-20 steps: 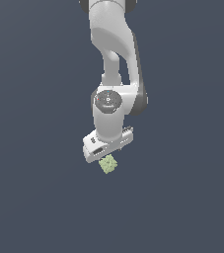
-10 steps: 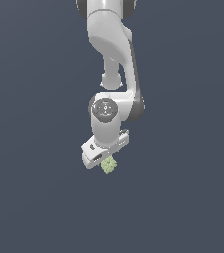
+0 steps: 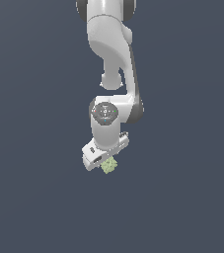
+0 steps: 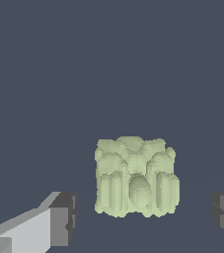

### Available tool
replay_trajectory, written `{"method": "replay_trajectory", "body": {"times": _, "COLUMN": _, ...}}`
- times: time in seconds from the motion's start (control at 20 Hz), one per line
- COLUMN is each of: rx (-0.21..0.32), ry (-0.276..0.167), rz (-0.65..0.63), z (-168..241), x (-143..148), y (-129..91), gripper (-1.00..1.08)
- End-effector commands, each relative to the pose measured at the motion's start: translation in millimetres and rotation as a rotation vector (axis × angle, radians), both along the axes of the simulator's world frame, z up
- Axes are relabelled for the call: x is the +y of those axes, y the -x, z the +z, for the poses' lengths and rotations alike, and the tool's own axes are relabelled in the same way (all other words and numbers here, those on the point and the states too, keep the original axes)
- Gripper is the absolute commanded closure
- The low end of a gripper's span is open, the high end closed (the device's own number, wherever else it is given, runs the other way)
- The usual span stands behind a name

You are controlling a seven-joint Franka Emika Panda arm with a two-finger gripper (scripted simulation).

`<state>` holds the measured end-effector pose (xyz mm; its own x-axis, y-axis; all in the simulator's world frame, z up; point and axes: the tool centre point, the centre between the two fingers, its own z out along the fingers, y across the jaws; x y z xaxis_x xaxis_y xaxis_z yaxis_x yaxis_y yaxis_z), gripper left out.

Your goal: Pick up the object and move it to a goal position.

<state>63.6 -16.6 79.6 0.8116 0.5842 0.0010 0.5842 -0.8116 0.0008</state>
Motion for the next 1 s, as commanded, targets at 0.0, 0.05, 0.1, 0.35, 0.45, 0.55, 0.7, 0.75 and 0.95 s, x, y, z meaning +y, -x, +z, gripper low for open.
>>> {"method": "replay_trajectory", "body": {"times": 0.0, "rx": 0.001, "ry": 0.0, "rz": 0.001, "z": -13, "x": 0, "y": 1, "gripper": -0.92}}
{"method": "replay_trajectory", "body": {"times": 0.05, "rx": 0.001, "ry": 0.0, "rz": 0.002, "z": -19, "x": 0, "y": 1, "gripper": -0.92}}
{"method": "replay_trajectory", "body": {"times": 0.1, "rx": 0.001, "ry": 0.0, "rz": 0.002, "z": -24, "x": 0, "y": 1, "gripper": -0.92}}
{"method": "replay_trajectory", "body": {"times": 0.35, "rx": 0.001, "ry": 0.0, "rz": 0.003, "z": -39, "x": 0, "y": 1, "gripper": -0.92}}
{"method": "replay_trajectory", "body": {"times": 0.45, "rx": 0.001, "ry": 0.0, "rz": 0.003, "z": -39, "x": 0, "y": 0, "gripper": -0.92}}
{"method": "replay_trajectory", "body": {"times": 0.55, "rx": 0.001, "ry": 0.0, "rz": 0.003, "z": -38, "x": 0, "y": 0, "gripper": 1.08}}
{"method": "replay_trajectory", "body": {"times": 0.7, "rx": 0.001, "ry": 0.0, "rz": 0.003, "z": -38, "x": 0, "y": 0, "gripper": 1.08}}
{"method": "replay_trajectory", "body": {"times": 0.75, "rx": 0.001, "ry": 0.0, "rz": 0.003, "z": -38, "x": 0, "y": 0, "gripper": 1.08}}
{"method": "replay_trajectory", "body": {"times": 0.95, "rx": 0.001, "ry": 0.0, "rz": 0.003, "z": -38, "x": 0, "y": 0, "gripper": 1.08}}
